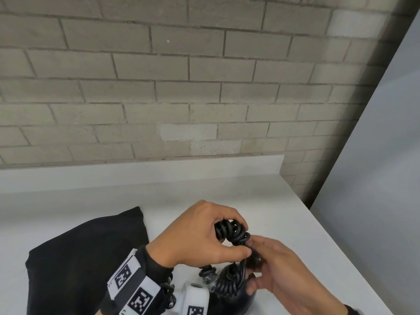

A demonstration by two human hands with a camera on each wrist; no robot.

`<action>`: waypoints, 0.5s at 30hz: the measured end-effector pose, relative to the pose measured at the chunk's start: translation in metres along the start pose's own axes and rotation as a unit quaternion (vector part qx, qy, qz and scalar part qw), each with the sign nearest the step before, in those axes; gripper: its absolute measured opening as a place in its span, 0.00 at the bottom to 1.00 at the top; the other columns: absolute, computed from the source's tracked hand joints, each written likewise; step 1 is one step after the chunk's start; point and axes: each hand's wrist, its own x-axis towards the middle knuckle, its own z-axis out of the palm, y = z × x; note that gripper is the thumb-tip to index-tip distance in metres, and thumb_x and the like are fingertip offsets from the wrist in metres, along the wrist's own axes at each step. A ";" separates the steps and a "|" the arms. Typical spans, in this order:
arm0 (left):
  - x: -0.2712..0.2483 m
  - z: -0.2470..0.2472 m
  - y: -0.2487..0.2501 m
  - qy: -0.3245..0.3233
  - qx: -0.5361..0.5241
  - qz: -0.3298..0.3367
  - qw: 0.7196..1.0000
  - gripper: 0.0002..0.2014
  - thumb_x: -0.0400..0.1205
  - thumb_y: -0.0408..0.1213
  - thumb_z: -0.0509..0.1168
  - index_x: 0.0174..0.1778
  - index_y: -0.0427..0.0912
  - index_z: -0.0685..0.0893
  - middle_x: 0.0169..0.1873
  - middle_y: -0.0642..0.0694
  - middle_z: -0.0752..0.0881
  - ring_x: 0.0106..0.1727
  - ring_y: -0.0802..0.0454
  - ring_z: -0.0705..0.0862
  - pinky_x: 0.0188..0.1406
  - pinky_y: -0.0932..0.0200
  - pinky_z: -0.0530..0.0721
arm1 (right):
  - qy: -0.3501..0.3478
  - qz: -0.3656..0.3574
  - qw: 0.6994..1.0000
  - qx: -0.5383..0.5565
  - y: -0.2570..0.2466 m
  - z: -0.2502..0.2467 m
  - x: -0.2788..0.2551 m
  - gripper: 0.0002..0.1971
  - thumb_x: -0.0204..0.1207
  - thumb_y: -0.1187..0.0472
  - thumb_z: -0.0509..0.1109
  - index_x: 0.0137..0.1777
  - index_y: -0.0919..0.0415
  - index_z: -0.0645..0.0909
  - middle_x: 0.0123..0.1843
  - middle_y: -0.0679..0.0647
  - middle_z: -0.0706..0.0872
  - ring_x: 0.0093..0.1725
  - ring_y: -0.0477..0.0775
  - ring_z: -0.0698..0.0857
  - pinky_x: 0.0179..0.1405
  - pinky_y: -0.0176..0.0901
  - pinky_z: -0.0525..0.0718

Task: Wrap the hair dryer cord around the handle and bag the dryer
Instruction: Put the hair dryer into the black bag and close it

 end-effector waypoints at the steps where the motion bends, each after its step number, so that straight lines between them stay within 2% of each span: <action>1: 0.001 0.000 0.001 -0.016 -0.002 -0.003 1.000 0.12 0.73 0.50 0.78 0.50 0.55 0.89 0.33 0.53 0.89 0.27 0.60 0.79 0.33 0.60 0.82 | -0.018 0.001 1.000 0.024 0.002 0.000 -0.003 0.16 0.81 0.56 0.66 0.54 0.69 0.87 0.45 0.65 0.78 0.37 0.61 0.78 0.27 0.50 0.81; 3: 0.002 0.001 0.002 -0.046 0.009 -0.003 0.999 0.15 0.73 0.52 0.78 0.54 0.56 0.88 0.38 0.58 0.90 0.36 0.63 0.85 0.43 0.58 0.85 | -0.072 -0.007 0.997 0.033 0.004 -0.001 -0.006 0.26 0.76 0.41 0.69 0.62 0.64 0.86 0.53 0.67 0.78 0.46 0.65 0.74 0.31 0.53 0.84; 4: 0.002 0.003 0.003 -0.054 0.013 -0.007 0.998 0.19 0.72 0.53 0.79 0.57 0.58 0.86 0.37 0.60 0.89 0.38 0.64 0.85 0.44 0.61 0.84 | -0.099 -0.019 0.995 0.012 0.004 -0.003 -0.007 0.33 0.70 0.34 0.71 0.64 0.61 0.85 0.56 0.71 0.78 0.50 0.66 0.74 0.36 0.56 0.85; 5: 0.002 0.004 0.004 -0.057 0.009 -0.013 0.998 0.23 0.71 0.53 0.80 0.61 0.61 0.82 0.32 0.61 0.86 0.35 0.65 0.83 0.41 0.65 0.80 | -0.124 -0.044 0.991 -0.020 0.003 -0.004 -0.009 0.38 0.64 0.30 0.74 0.64 0.60 0.85 0.58 0.78 0.77 0.53 0.70 0.76 0.43 0.60 0.86; 6: 0.003 0.006 0.005 -0.059 -0.003 -0.021 0.998 0.28 0.70 0.53 0.81 0.64 0.64 0.78 0.28 0.60 0.83 0.30 0.64 0.80 0.37 0.67 0.77 | -0.152 -0.074 0.984 -0.055 0.001 -0.005 -0.011 0.38 0.62 0.32 0.77 0.64 0.61 0.85 0.59 0.83 0.76 0.56 0.74 0.78 0.52 0.64 0.84; 7: 0.003 0.008 0.006 -0.060 -0.018 -0.029 0.998 0.33 0.69 0.53 0.81 0.67 0.66 0.74 0.26 0.58 0.82 0.27 0.62 0.78 0.34 0.67 0.74 | -0.170 -0.102 0.976 -0.087 -0.002 -0.005 -0.014 0.35 0.63 0.36 0.79 0.62 0.63 0.85 0.60 0.83 0.78 0.60 0.77 0.80 0.60 0.65 0.81; 8: 0.003 0.009 0.006 -0.058 -0.034 -0.036 0.997 0.36 0.68 0.53 0.82 0.68 0.67 0.71 0.24 0.57 0.81 0.25 0.61 0.76 0.31 0.66 0.72 | -0.173 -0.114 0.971 -0.116 -0.005 -0.004 -0.018 0.32 0.64 0.41 0.81 0.60 0.65 0.84 0.60 0.78 0.82 0.63 0.75 0.82 0.63 0.58 0.80; 10: 0.004 0.009 0.006 -0.040 -0.081 -0.045 0.995 0.36 0.69 0.53 0.82 0.69 0.67 0.69 0.22 0.54 0.80 0.24 0.55 0.73 0.29 0.59 0.72 | -0.169 -0.123 0.966 -0.149 -0.008 -0.004 -0.021 0.27 0.64 0.48 0.83 0.56 0.66 0.85 0.59 0.71 0.85 0.64 0.67 0.84 0.63 0.47 0.81; 11: 0.004 0.009 0.006 -0.028 -0.108 -0.045 0.993 0.35 0.68 0.53 0.82 0.68 0.67 0.70 0.22 0.50 0.79 0.24 0.51 0.74 0.30 0.51 0.73 | -0.170 -0.131 0.965 -0.152 -0.006 -0.005 -0.020 0.23 0.65 0.51 0.83 0.54 0.65 0.86 0.59 0.70 0.85 0.64 0.66 0.84 0.64 0.47 0.81; 13: 0.002 0.006 0.005 -0.007 -0.144 -0.039 0.989 0.32 0.68 0.58 0.79 0.66 0.66 0.73 0.25 0.40 0.80 0.26 0.41 0.76 0.32 0.42 0.77 | -0.156 -0.140 0.967 -0.144 -0.003 -0.003 -0.020 0.16 0.67 0.57 0.83 0.52 0.62 0.86 0.57 0.72 0.85 0.62 0.68 0.84 0.64 0.53 0.81; 15: -0.001 0.002 0.003 0.005 -0.171 -0.033 0.985 0.28 0.69 0.61 0.75 0.64 0.62 0.77 0.29 0.42 0.84 0.32 0.34 0.82 0.39 0.38 0.83 | -0.132 -0.151 0.971 -0.131 0.001 -0.005 -0.019 0.14 0.64 0.61 0.84 0.49 0.61 0.88 0.49 0.69 0.86 0.52 0.65 0.86 0.56 0.51 0.83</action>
